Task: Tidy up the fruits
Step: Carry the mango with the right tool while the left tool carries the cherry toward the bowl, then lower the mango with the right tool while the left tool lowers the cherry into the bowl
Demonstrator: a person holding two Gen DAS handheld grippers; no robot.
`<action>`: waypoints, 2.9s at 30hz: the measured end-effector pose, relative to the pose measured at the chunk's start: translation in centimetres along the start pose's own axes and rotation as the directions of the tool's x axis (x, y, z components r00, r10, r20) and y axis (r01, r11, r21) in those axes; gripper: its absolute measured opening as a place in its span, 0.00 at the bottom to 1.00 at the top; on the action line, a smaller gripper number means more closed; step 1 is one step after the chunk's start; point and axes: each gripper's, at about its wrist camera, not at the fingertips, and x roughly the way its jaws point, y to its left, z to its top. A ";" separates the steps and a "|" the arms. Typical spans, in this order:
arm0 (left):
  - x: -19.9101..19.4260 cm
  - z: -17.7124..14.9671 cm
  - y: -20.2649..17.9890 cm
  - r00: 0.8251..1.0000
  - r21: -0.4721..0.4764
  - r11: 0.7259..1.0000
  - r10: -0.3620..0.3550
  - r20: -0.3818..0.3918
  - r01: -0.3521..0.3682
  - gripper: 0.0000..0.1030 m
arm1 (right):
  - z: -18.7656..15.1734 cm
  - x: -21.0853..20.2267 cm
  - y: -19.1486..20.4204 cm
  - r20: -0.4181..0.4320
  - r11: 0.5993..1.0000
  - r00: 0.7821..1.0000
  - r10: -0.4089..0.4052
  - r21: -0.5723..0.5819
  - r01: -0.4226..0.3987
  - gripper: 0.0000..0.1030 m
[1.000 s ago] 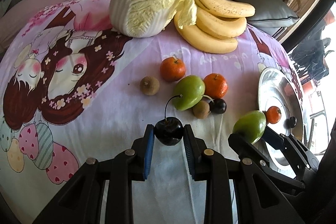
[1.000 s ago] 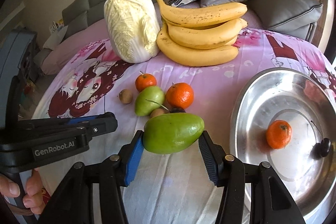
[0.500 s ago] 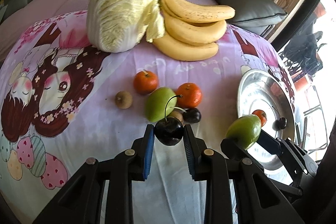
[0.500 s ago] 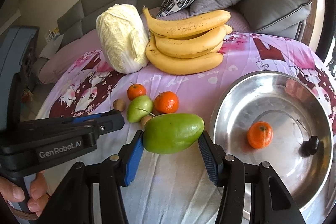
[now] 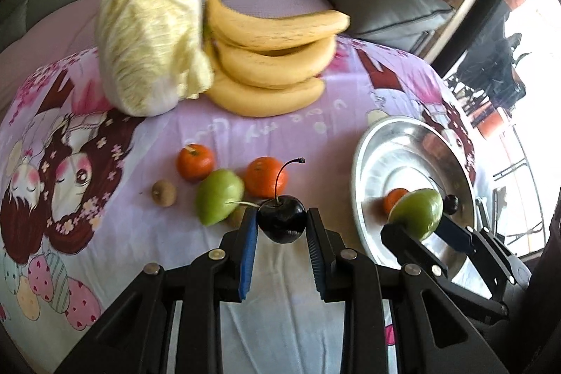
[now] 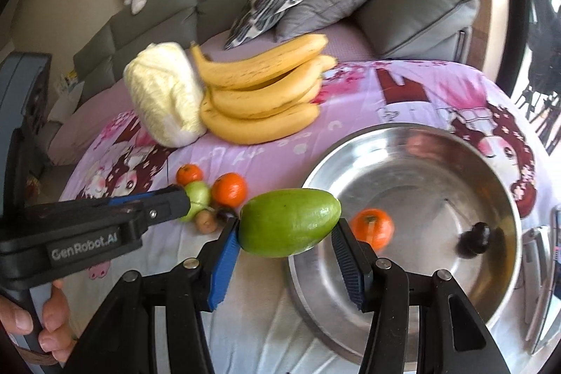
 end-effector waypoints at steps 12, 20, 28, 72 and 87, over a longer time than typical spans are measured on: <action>1.0 1.4 -4.0 0.999 0.089 0.995 -0.034 -0.007 0.034 0.28 | 0.3 -1.3 -4.9 0.020 0.990 0.996 -0.087 0.112 0.084 0.55; 2.2 1.9 -5.9 0.998 0.118 0.992 -0.052 -0.021 0.054 0.28 | 0.2 -1.8 -7.8 0.022 0.975 0.990 -0.138 0.179 0.132 0.55; 3.8 2.0 -8.7 0.997 0.185 0.979 -0.076 -0.034 0.081 0.28 | -0.2 -1.9 -10.5 0.004 0.950 0.979 -0.204 0.241 0.197 0.55; 8.5 -0.5 -10.6 0.987 0.251 0.966 -0.026 -0.161 0.067 0.28 | -1.4 1.5 -11.7 -0.126 0.937 0.967 -0.221 0.246 0.246 0.55; 8.4 -0.6 -10.9 0.986 0.258 0.964 -0.027 -0.162 0.069 0.28 | -1.6 2.0 -11.8 -0.151 0.938 0.964 -0.221 0.237 0.252 0.55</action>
